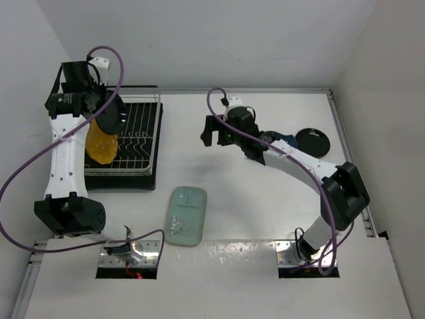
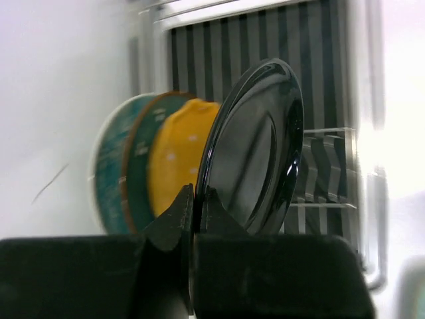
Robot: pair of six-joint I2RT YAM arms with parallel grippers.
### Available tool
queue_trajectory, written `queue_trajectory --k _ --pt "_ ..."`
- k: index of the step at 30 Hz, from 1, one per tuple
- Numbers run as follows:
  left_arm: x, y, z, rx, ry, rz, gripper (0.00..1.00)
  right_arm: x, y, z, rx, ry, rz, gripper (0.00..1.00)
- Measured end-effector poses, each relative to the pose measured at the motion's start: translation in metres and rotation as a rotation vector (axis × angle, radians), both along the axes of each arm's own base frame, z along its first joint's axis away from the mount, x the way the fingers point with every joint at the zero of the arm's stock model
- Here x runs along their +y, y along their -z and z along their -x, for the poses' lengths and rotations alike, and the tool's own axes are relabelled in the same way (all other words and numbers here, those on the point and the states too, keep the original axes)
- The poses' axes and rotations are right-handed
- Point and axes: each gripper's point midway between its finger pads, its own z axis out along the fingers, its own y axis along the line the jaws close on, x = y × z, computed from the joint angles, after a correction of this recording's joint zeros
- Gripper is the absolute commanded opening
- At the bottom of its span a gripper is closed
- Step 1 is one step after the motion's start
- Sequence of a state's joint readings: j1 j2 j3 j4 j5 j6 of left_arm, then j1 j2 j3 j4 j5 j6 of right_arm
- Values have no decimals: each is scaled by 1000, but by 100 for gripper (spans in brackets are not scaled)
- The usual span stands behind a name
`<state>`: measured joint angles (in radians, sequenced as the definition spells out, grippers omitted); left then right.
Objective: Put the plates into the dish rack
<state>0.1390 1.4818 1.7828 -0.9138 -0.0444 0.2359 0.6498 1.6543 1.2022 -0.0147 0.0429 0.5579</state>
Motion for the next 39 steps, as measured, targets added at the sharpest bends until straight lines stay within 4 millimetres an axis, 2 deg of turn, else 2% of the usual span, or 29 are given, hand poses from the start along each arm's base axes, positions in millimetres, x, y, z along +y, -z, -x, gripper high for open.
queue_trajectory --k 2,5,10,18,24,26,28,31,32,34,35,37,39 --pt "14 5 2 1 -72 -44 0 -11 -2 3 -24 42 43 100" --pt "32 24 5 25 -165 -107 0 -27 -1 9 -47 87 85 100" --pt "50 54 9 72 -263 -203 0 -48 12 14 -43 134 156 100" --pt "55 82 11 76 -303 -293 0 -57 18 14 -48 147 203 100" --pt "52 122 19 130 -266 -294 0 -65 21 12 -35 164 213 100" --pt "51 134 21 150 -247 -275 0 -80 24 5 -14 198 216 100" --pt "52 141 22 156 -234 -250 0 -100 28 0 16 240 218 100" --pt "53 145 21 149 -225 -225 0 -147 32 -6 62 347 213 100" --pt "53 145 20 146 -222 -222 9 -165 33 -6 78 393 205 100" --pt "53 146 19 140 -217 -215 19 -204 36 -5 115 490 176 100" --pt "54 146 18 139 -217 -212 28 -227 38 -4 136 554 155 93" --pt "55 146 18 136 -217 -203 38 -271 44 1 184 674 99 84" --pt "55 147 18 134 -216 -192 49 -321 56 11 235 820 45 81"
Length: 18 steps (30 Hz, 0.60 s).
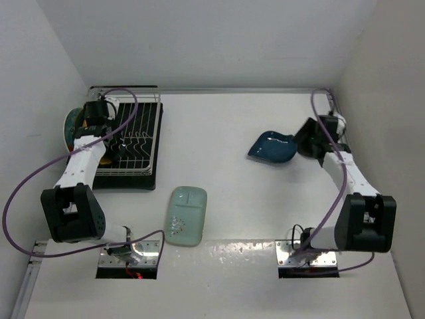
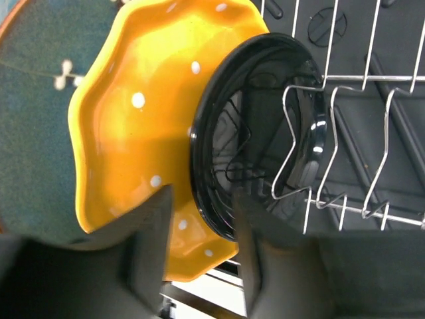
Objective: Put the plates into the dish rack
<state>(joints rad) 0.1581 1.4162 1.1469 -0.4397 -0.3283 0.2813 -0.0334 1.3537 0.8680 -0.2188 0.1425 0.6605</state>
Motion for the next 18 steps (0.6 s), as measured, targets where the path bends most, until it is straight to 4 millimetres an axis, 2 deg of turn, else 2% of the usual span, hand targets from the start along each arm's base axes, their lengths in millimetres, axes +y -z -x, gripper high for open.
queue_trajectory --k 1,3,6,9,11,14,18 --pt "-1 0 0 0 2 6 52 -22 8 7 20 73 -20 81" --pt "-2 -2 0 5 10 19 60 -52 23 23 62 180 -51 89" --pt "-5 -18 -5 -16 34 34 67 -79 38 36 91 299 -96 92" --pt "-10 -43 -13 -56 67 48 70 -104 49 36 72 405 -151 92" --pt "-14 -59 -18 -83 90 58 71 -117 58 31 60 455 -176 91" --pt "-20 -75 -21 -104 122 76 71 -128 87 22 125 494 -211 86" --pt "-26 -81 -18 -94 148 97 71 -133 114 2 165 505 -252 75"
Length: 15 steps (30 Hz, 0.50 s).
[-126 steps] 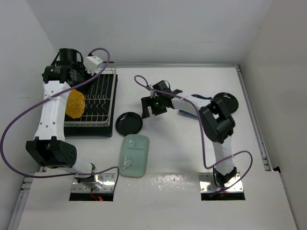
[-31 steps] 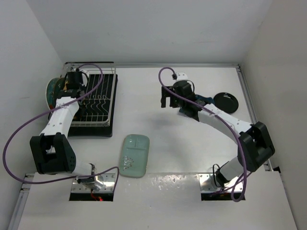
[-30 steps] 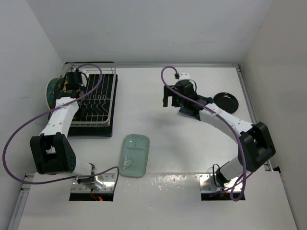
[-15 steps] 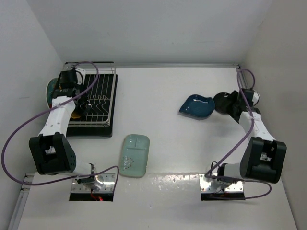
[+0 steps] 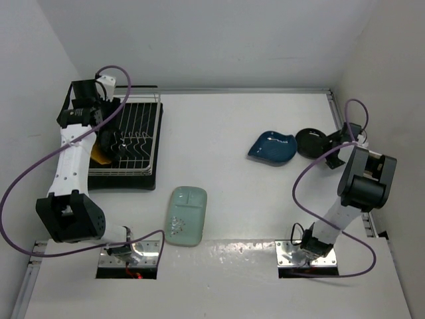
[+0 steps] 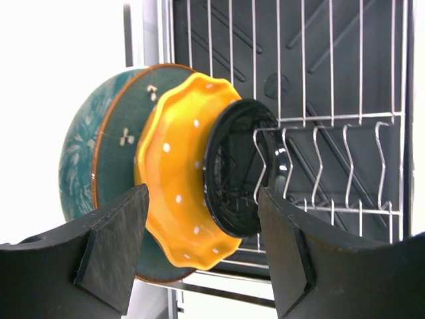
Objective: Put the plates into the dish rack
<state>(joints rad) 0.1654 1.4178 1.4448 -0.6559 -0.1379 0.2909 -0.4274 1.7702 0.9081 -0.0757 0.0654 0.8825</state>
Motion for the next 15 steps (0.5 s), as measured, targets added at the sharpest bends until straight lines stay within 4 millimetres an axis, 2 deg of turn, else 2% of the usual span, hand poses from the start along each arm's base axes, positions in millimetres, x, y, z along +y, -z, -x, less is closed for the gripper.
queue_trajectory --k 2,3,6,7,9,10,15 --pt "-2 1 3 15 8 6 71 -4 -6 -17 -48 2 -3 68" --pt "-3 2 4 22 12 8 72 -5 -4 -23 -58 2 -9 59" --pt "-4 3 8 43 23 10 72 -7 2 -36 -82 8 -26 43" --pt "-5 4 8 45 24 11 72 -7 4 -39 -85 11 -33 31" --pt "-5 4 9 49 26 12 72 -7 7 -41 -90 24 -45 17" --pt "-6 4 9 50 27 13 72 -6 10 -41 -86 28 -55 2" --pt "-13 -5 7 38 57 23 76 -2 9 -43 -109 16 -67 0"
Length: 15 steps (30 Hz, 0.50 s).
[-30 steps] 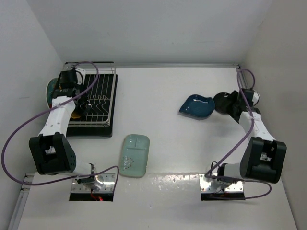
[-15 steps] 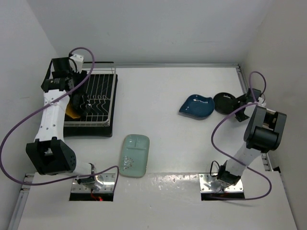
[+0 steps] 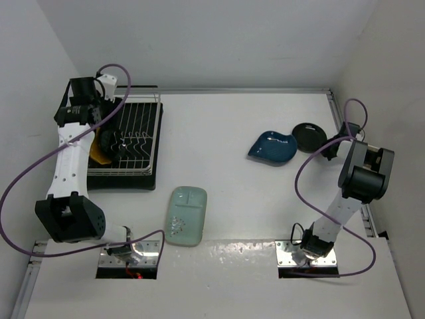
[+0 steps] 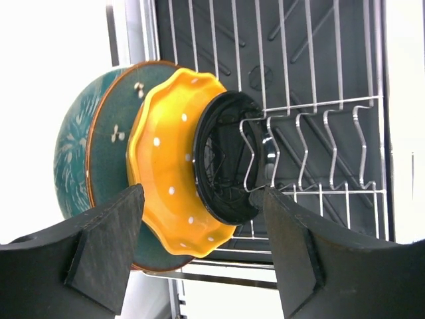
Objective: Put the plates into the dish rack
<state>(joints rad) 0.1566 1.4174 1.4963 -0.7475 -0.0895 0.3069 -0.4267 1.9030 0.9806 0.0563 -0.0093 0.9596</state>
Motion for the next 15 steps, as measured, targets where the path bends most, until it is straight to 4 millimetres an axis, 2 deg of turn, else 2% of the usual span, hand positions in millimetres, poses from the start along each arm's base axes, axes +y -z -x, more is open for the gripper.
queue_trajectory --k 2,5,8,13,15 --pt "-4 -4 -1 -6 22 7 76 2 -6 0 -15 -15 18 0" --pt "-20 -9 -5 -6 89 30 78 -1 -25 1 -28 -46 98 0" --pt "-44 -14 -12 -9 190 71 78 -2 -70 -5 -89 -74 219 0" --pt "-65 -19 -20 -14 273 122 78 6 -147 -27 -240 -100 344 0" --pt "-69 -20 -21 -14 292 134 78 13 -169 -33 -303 -106 357 0"
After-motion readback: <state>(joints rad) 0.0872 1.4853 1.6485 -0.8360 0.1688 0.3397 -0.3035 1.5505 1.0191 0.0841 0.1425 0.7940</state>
